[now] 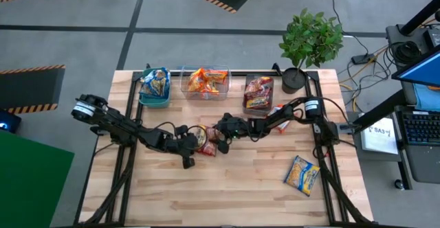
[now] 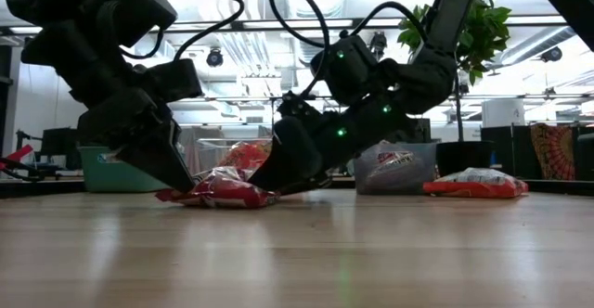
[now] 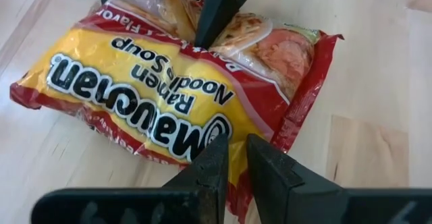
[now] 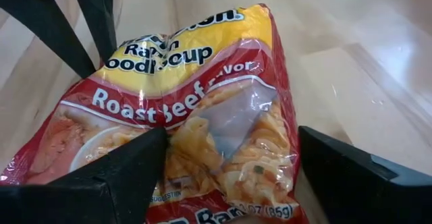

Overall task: Sort Maruchan noodles
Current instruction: Put the red noodle pack into the black bin

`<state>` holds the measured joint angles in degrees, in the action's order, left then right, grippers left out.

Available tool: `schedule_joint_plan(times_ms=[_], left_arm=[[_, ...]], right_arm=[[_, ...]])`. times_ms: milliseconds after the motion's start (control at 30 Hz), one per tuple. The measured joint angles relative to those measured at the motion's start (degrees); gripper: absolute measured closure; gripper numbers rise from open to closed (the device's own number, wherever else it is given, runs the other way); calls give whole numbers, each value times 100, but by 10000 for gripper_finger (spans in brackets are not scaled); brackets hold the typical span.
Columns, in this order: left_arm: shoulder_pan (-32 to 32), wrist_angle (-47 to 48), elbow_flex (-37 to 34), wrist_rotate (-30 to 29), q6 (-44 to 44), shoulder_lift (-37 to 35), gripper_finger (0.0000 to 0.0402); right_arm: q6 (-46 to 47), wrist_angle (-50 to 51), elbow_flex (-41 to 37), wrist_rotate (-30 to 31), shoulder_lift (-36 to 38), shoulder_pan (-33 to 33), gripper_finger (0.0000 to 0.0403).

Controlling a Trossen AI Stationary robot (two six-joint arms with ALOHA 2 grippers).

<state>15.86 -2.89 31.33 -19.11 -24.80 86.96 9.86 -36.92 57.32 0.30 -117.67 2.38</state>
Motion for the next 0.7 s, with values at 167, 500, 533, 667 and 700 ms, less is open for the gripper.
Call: schedule_joint_plan(times_ms=[167,500,533,667,700], left_arm=[[3,-85,0,2,0,0,361],[9,-151,0,2,-17,0,361],[10,-151,0,6,-20,0,361],[51,-151,0,9,-37,-15,361],[68,-147,0,9,-35,-35,361]], right_arm=[[50,54,3,-256,61,-10,125],[577,20,35,-747,88,-12,289],[613,17,35,-809,88,-12,304],[666,32,37,-976,133,-12,350],[664,69,35,-986,164,-12,358]])
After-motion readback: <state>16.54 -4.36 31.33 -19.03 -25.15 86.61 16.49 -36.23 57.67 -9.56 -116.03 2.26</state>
